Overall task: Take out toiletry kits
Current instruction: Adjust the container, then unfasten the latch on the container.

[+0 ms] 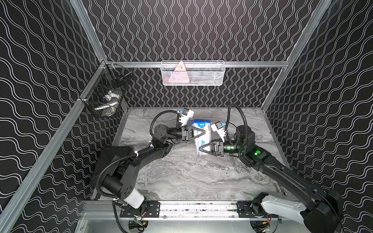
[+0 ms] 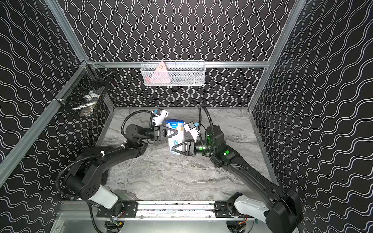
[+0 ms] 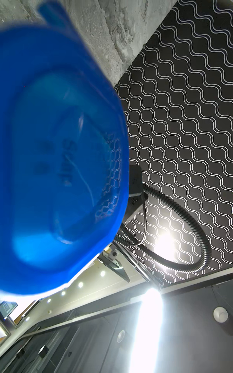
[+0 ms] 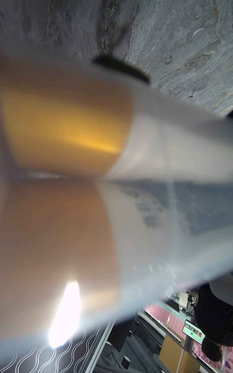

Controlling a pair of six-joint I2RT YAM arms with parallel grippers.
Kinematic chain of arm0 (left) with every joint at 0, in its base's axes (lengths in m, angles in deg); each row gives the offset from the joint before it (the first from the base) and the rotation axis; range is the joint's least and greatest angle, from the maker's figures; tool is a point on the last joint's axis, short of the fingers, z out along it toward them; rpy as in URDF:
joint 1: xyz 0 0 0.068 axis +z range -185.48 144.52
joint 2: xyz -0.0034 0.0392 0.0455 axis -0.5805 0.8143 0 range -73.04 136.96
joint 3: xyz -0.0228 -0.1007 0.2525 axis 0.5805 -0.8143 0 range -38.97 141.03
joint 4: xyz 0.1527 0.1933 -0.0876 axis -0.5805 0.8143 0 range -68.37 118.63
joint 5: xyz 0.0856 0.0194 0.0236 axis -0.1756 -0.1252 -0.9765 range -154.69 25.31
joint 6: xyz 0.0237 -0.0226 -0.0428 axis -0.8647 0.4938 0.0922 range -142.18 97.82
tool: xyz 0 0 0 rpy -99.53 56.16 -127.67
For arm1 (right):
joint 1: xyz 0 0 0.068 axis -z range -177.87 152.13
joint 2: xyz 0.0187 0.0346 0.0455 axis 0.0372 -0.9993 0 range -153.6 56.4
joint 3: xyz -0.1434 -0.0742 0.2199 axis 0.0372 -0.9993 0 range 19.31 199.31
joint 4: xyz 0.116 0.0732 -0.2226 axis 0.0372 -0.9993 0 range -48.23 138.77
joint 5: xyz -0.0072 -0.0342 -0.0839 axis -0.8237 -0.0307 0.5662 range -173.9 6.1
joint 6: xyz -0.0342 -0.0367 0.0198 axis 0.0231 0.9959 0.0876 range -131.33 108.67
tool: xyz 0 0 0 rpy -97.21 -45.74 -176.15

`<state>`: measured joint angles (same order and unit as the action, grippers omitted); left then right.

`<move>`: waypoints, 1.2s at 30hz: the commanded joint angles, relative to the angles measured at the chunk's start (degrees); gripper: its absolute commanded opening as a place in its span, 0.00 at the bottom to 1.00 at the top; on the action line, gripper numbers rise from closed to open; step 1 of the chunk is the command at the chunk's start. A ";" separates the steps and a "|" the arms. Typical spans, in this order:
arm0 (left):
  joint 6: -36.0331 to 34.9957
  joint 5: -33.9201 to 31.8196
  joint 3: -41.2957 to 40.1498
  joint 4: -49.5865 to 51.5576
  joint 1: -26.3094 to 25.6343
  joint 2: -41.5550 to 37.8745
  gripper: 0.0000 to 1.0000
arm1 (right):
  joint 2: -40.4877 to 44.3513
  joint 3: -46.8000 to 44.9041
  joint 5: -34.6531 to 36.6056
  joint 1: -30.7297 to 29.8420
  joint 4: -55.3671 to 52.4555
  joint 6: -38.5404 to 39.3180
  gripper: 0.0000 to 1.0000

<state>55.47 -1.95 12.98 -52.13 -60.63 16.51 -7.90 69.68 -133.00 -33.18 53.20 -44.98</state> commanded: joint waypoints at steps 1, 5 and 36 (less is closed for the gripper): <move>-10.34 -3.98 -0.34 4.61 -0.05 -2.17 0.65 | 1.31 -0.01 4.15 -0.46 -4.08 0.25 0.38; -21.45 -7.71 -2.24 19.81 -0.12 -6.71 0.82 | 3.48 -0.17 10.38 -0.46 -8.10 2.63 0.32; -82.26 -101.99 -0.05 60.60 -28.47 -14.47 0.99 | -3.92 1.75 46.27 -9.98 -24.95 9.28 0.27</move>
<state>-23.98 -98.12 13.57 15.76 -88.98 1.46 -11.98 70.82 -88.63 -42.55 25.27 -37.26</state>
